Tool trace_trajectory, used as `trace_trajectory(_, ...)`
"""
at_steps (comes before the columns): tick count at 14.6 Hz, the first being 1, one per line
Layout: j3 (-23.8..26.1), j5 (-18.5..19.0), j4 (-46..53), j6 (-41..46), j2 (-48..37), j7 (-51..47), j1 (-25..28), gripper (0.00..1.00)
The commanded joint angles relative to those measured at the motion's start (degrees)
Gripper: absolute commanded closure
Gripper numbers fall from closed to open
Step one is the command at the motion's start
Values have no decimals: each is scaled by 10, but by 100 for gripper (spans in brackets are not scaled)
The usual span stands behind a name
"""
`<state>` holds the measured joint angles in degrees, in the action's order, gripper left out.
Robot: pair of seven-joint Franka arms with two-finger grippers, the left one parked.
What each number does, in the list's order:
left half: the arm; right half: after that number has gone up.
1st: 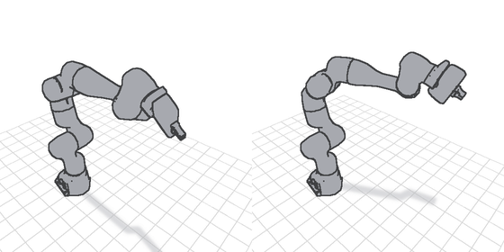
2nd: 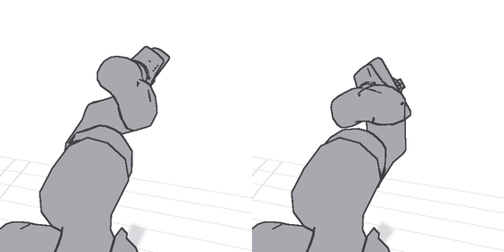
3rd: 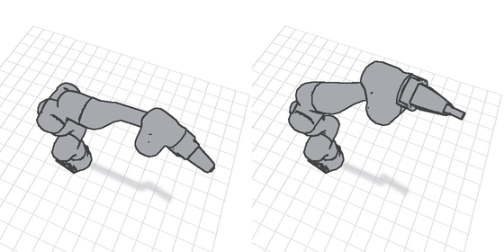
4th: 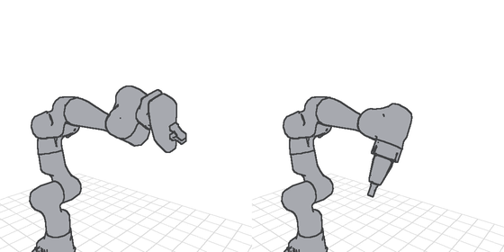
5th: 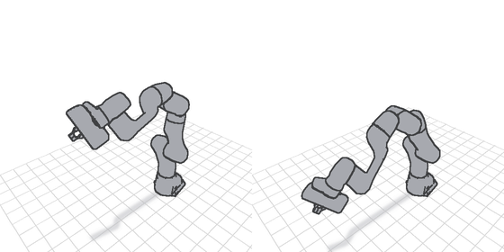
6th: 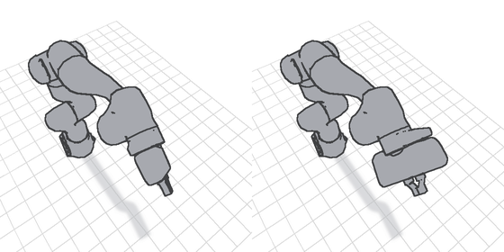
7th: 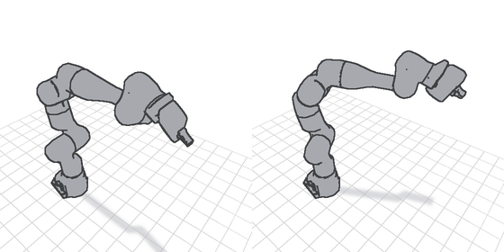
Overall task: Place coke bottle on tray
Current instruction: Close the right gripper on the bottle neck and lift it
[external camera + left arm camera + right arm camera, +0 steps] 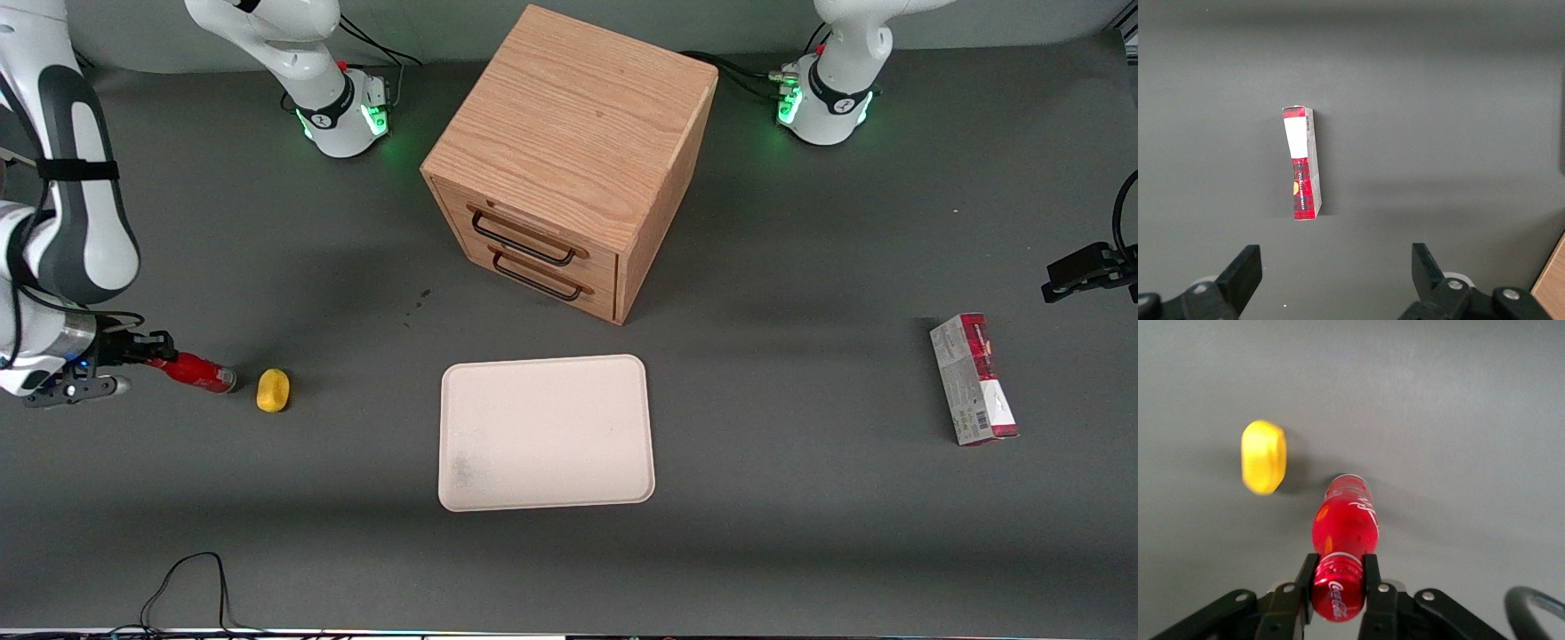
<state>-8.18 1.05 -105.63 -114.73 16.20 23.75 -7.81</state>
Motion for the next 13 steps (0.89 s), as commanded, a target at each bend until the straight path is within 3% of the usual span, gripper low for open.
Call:
trace_trajectory(1,-3,-2,102,146,-21,-5,6,100)
trace_trajectory(8,1,1,349,374,-16,-7,10,100)
trace_trajectory(13,3,0,402,413,-7,-81,37,100)
